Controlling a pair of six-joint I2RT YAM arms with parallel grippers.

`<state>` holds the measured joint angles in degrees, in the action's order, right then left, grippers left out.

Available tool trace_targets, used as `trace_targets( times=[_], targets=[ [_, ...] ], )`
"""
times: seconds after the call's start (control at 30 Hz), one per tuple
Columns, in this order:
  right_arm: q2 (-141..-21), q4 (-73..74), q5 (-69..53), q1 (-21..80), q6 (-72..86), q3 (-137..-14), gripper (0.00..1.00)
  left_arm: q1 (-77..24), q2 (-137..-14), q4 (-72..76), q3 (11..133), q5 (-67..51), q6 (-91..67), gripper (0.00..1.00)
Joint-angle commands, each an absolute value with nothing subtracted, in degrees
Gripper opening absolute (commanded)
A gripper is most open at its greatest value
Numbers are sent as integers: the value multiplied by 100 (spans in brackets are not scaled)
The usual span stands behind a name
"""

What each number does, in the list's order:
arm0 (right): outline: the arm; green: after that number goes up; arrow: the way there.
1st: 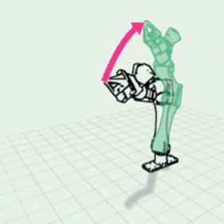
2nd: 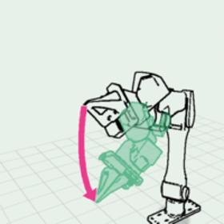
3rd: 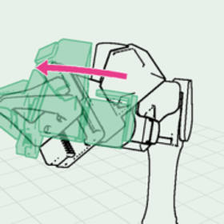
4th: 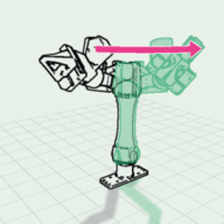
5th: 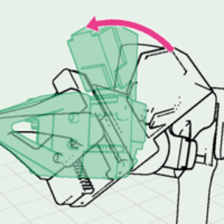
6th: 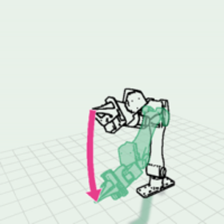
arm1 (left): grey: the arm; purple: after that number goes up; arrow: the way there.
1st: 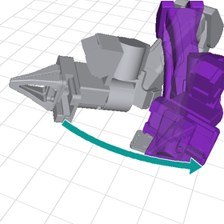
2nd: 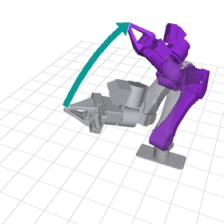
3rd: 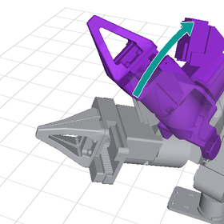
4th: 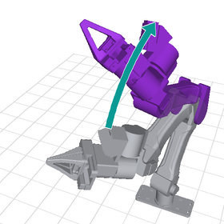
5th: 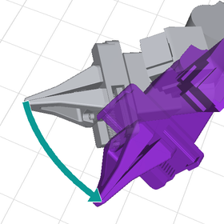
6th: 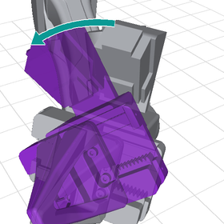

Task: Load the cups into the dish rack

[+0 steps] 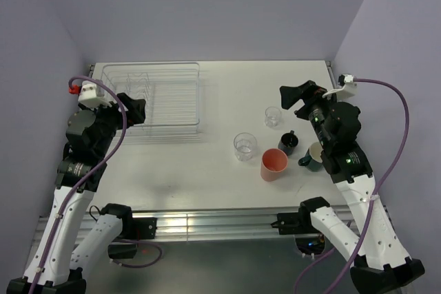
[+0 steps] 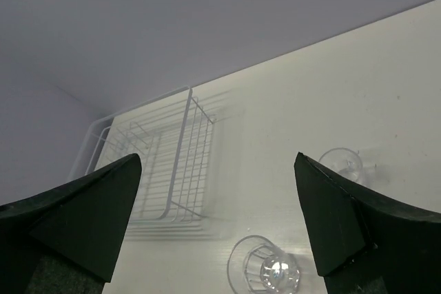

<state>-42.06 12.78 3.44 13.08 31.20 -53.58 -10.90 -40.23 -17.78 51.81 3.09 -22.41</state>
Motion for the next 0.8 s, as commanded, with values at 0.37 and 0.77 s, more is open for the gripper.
trace_targets(
  times=[0.37, 0.77],
  targets=[
    [-4912, 2030, 87, 1485, 2567, -6038, 100, -1063, -3990, -1503, 5247, 352, -2329, 99],
    [-6221, 2891, 2125, 4076, 2443, -6337, 87, -1063, -3981, -1529, 5265, 378, -2338, 99]
  ],
)
